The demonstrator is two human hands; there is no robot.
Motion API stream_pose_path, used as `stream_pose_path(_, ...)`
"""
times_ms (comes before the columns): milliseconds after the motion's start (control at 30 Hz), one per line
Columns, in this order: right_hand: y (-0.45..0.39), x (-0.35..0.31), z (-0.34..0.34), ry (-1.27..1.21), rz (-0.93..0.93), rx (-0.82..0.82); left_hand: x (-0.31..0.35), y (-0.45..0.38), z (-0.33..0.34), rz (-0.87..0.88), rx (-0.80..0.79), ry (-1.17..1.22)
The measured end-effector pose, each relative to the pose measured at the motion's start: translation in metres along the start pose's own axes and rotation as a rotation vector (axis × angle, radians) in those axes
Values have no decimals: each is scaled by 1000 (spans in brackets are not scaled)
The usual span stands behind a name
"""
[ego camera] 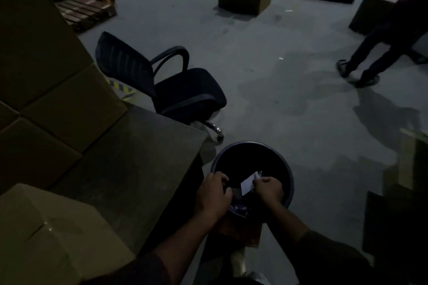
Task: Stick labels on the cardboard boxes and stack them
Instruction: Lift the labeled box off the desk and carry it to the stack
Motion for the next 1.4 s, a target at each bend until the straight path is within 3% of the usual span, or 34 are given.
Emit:
stream_pose_path(100, -13, -14, 26, 80, -31, -8, 0, -8, 1, -29, 10, 8)
stream_pose_path(233, -16, -24, 71, 175, -72, -170, -7, -14, -3, -65, 17, 14)
stream_pose_path(567, 31, -21, 86, 49, -214, -381, -26, 0, -17, -127, 90, 68)
stream_pose_path(700, 94, -59, 90, -62, -379, -514, -30, 24, -52, -129, 221, 179)
stream_pose_path(900, 206, -119, 120, -39, -713, -766, -44, 94, -146, -180, 585, 200)
stream_pose_path(1133, 334, -132, 176, -23, -886, -1045, -82, 195, -233, -276, 931, 127)
stream_pose_path(1267, 406, -118, 204, 42, -971, -1178, -119, 253, -265, -350, 1051, 140)
stream_pose_path(1333, 433, -109, 220, 145, -1076, -1178, -141, 278, -275, -399, 1078, 131)
stream_pose_path(1400, 453, -100, 238, 313, -1335, -1055, -173, 305, -278, -477, 1083, 121)
Point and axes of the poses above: each hand's wrist, its own y-axis away from the middle knuckle, its own z-axis out of the palm, x = y × z, the point moved 9 cm from there along -y, towards the middle knuckle, and after that the axes turned 4 degrees about z, right-handed, at the moved point
